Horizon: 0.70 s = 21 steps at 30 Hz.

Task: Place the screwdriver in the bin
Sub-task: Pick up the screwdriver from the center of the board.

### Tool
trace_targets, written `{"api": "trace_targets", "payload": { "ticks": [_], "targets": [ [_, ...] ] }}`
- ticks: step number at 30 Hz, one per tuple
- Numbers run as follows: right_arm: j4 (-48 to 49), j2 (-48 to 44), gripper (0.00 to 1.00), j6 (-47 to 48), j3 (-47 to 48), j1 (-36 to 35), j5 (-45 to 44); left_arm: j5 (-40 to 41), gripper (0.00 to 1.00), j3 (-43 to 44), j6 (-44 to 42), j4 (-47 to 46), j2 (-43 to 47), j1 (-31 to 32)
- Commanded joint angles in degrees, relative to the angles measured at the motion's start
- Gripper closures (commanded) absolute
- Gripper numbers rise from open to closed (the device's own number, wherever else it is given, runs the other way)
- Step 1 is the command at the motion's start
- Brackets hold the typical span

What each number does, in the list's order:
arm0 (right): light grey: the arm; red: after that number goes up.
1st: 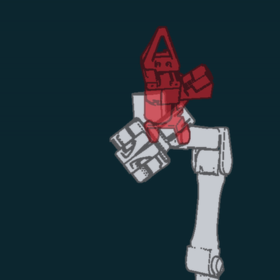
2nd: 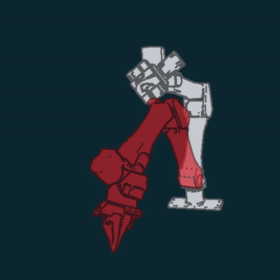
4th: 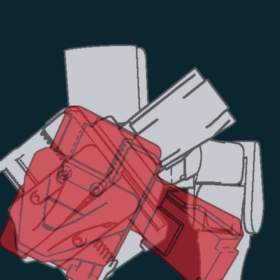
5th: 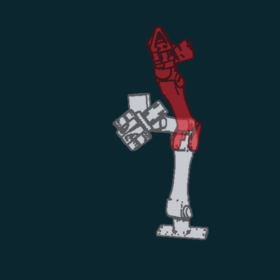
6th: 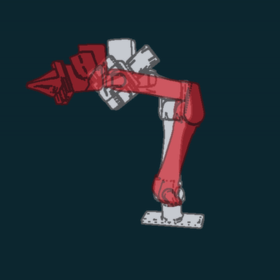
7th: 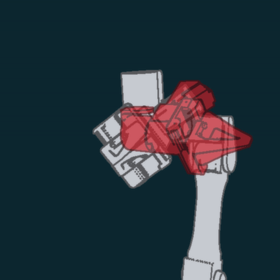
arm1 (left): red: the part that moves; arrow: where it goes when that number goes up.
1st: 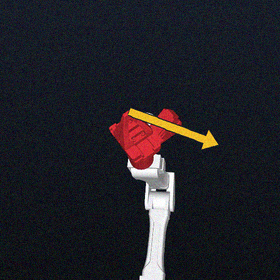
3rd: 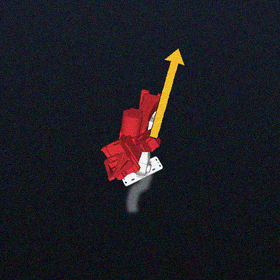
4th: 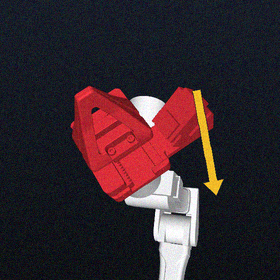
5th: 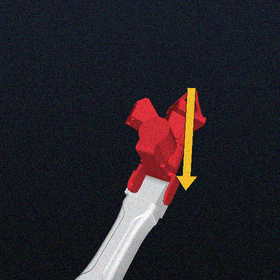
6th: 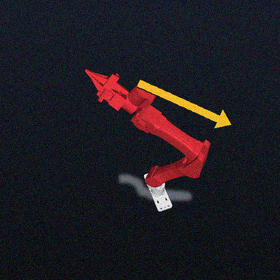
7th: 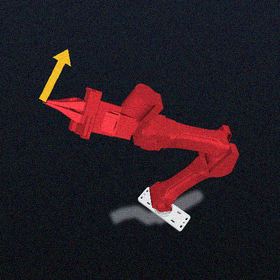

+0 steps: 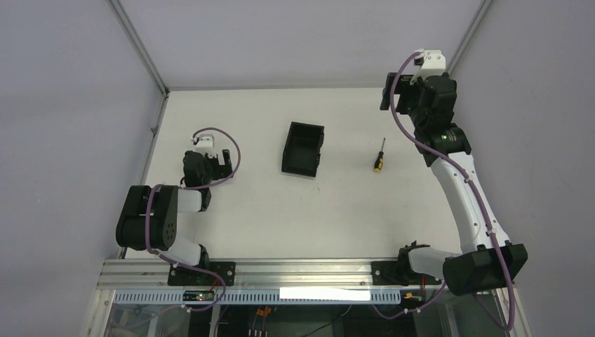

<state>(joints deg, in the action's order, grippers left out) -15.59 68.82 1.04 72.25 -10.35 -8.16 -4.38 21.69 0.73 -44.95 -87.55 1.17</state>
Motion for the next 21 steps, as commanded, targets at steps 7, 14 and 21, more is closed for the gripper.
{"api": "trace_targets", "payload": {
  "ticks": [7,14,21],
  "targets": [
    [-13.1,3.0,0.01,1.7,14.8,-0.3,-1.9,1.1,0.01,0.0,0.2,-1.5,1.2,0.5],
    [-18.6,8.1,0.01,0.2,21.4,-0.2,-1.9,1.1,0.01,0.0,0.2,-1.5,1.2,0.5],
    [-21.2,13.4,0.01,-0.9,20.9,-0.1,-3.6,1.1,0.01,0.0,0.2,-1.5,1.2,0.5]
  ]
}}
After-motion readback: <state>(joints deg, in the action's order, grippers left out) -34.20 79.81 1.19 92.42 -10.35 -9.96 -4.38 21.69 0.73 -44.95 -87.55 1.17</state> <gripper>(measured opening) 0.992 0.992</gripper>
